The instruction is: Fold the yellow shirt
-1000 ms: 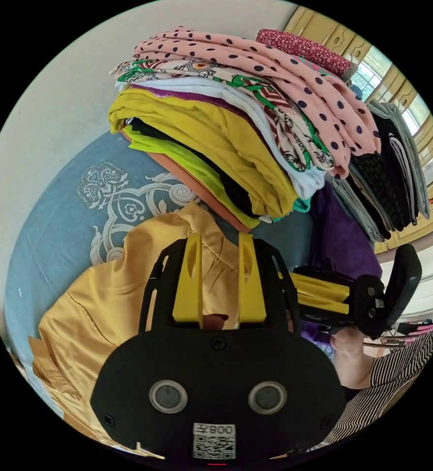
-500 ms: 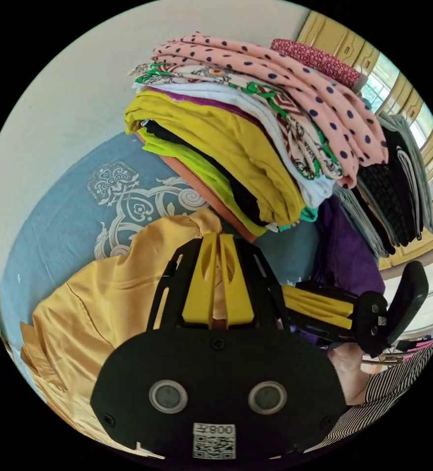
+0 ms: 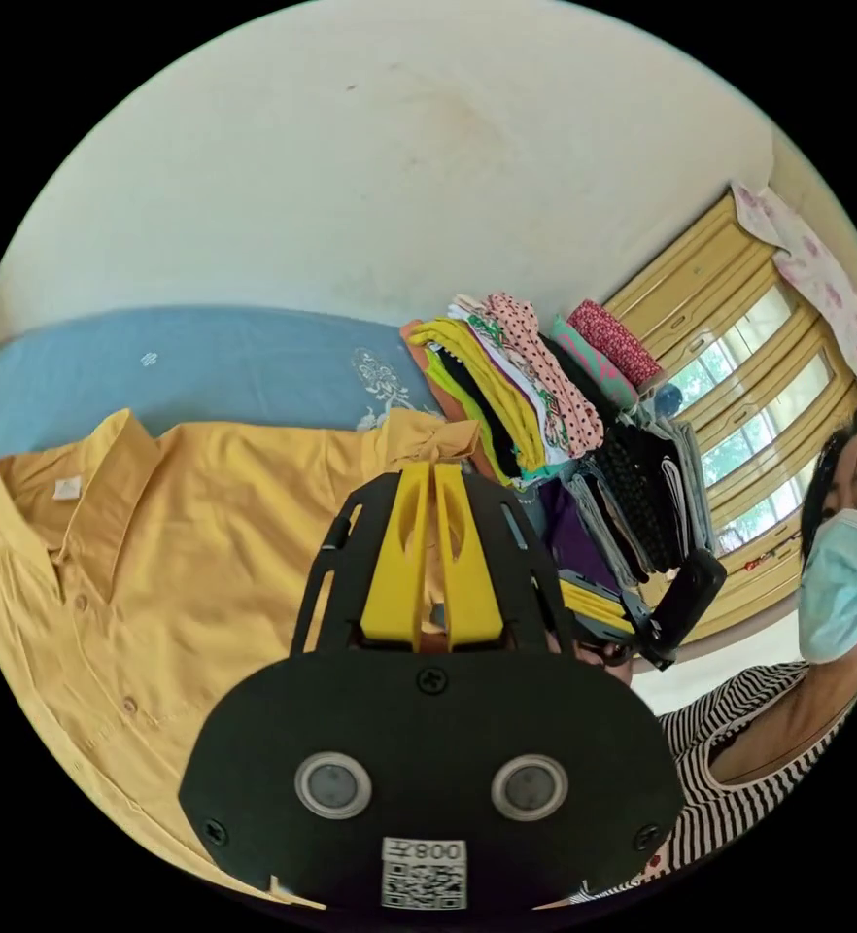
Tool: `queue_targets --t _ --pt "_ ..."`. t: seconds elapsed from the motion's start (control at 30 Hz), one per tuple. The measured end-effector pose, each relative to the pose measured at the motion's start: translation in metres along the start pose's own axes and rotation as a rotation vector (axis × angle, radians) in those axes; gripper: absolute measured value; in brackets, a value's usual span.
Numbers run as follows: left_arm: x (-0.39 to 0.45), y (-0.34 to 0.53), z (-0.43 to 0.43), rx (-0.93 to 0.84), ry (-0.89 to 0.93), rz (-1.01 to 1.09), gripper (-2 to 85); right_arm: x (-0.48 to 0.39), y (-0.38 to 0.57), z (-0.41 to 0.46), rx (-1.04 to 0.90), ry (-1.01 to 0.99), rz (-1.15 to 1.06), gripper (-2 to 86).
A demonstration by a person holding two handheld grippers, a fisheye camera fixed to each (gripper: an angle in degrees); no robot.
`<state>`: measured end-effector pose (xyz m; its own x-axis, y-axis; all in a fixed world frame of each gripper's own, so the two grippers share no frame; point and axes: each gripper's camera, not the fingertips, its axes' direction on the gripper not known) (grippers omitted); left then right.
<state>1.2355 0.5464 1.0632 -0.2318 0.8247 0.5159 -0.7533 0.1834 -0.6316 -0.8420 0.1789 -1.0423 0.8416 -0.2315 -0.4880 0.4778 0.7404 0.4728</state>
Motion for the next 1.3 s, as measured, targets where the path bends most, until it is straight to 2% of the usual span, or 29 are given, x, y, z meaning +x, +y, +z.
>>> queue_targets --t 0.27,0.43,0.77,1.0,1.1,1.2,1.3 --pt "-0.119 0.093 -0.046 -0.01 -0.032 -0.207 0.6 -0.065 0.001 0.086 -0.227 -0.038 -0.109 0.6" --pt "-0.152 0.13 -0.058 -0.003 -0.079 -0.226 0.7 -0.084 0.0 0.127 -0.34 -0.045 -0.151 0.3" --pt "-0.195 0.195 -0.088 0.064 -0.195 -0.303 0.8 -0.093 -0.014 0.162 -0.412 -0.127 -0.16 0.1" --pt "-0.217 0.229 -0.088 0.061 -0.26 -0.378 0.6 -0.075 -0.034 0.149 -0.273 0.083 -0.092 0.2" --pt "-0.236 0.247 -0.086 0.048 -0.229 -0.459 0.5 -0.067 -0.036 0.168 -0.346 0.202 -0.078 0.2" --pt "-0.227 0.254 -0.09 0.109 -0.194 -0.352 0.5 -0.063 -0.043 0.188 -0.434 0.227 -0.066 0.1" --pt "-0.212 0.243 -0.076 0.055 -0.245 -0.22 0.4 -0.067 -0.049 0.194 -0.433 0.245 -0.091 0.1"
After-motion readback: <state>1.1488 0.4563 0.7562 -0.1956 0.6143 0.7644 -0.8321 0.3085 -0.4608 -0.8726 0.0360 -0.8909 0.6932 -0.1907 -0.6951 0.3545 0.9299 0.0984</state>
